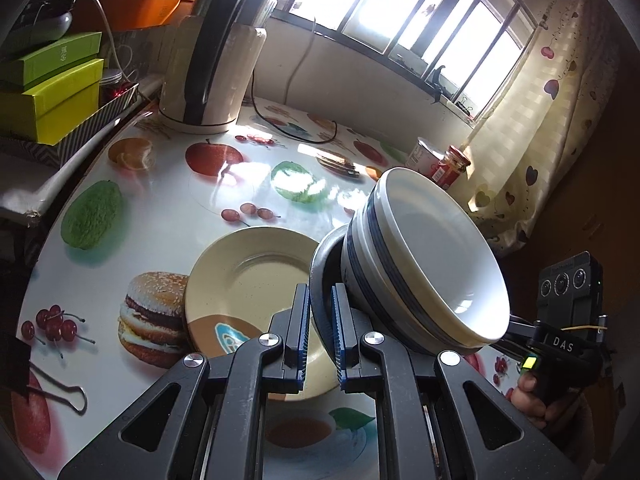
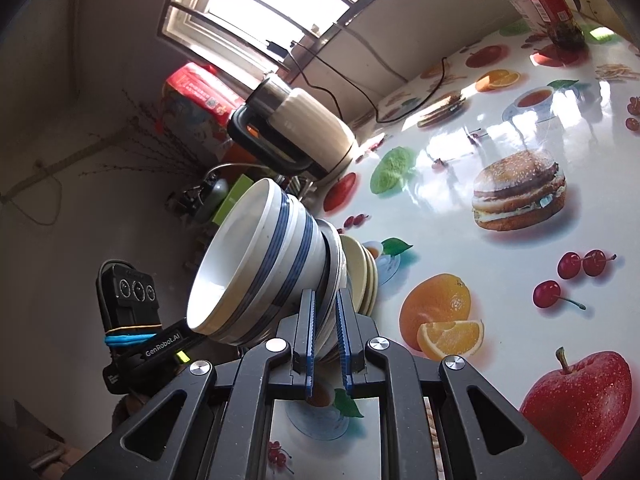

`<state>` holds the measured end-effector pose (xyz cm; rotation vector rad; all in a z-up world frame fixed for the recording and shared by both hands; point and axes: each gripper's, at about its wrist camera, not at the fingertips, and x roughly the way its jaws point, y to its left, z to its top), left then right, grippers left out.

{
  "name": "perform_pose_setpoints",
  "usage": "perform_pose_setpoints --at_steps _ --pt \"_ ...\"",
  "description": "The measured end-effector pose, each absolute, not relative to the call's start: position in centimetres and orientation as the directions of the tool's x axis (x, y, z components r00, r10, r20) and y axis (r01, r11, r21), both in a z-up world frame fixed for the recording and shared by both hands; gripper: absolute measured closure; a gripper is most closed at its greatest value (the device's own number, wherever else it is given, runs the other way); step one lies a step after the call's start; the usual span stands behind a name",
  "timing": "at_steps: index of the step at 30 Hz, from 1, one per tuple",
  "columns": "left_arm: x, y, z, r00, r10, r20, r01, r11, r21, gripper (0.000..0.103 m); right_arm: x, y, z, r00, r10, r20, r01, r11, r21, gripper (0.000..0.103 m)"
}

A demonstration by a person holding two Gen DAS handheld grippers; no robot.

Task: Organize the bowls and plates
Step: 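Carry the bowl stack with both tools over the cream plate stack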

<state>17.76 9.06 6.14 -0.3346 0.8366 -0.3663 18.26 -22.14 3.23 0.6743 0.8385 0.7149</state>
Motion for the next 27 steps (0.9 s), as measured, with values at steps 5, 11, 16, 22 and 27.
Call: perform_pose_setpoints --at_steps 5,11,16,22,27 --pt "18.3 10.4 5.7 0.621 -0.421 -0.661 0.157 0.893 -0.421 0.092 19.5 -20.5 2.7 0.447 0.79 -0.419 -0.295 0.572 0.765 0.091" --pt "18.9 11.6 5.0 0.623 -0.407 -0.668 0.131 0.896 -0.425 0.093 20.7 -19.0 2.0 0.42 0.799 -0.431 -0.297 0.57 0.766 0.091" --pt "19.2 12.4 4.4 0.623 -0.398 -0.674 0.108 0.897 -0.43 0.093 21.6 -18.1 1.5 0.399 0.803 -0.443 -0.299 0.571 0.765 0.091" --pt "19.5 13.0 3.8 0.622 -0.384 -0.683 0.087 0.9 -0.427 0.093 22.4 -17.2 1.0 0.382 0.803 -0.457 -0.297 0.575 0.762 0.091" --pt "19.7 13.2 3.4 0.618 -0.378 -0.69 0.073 0.901 -0.428 0.093 23.0 -16.7 0.7 0.375 0.8 -0.469 -0.294 0.582 0.758 0.091"
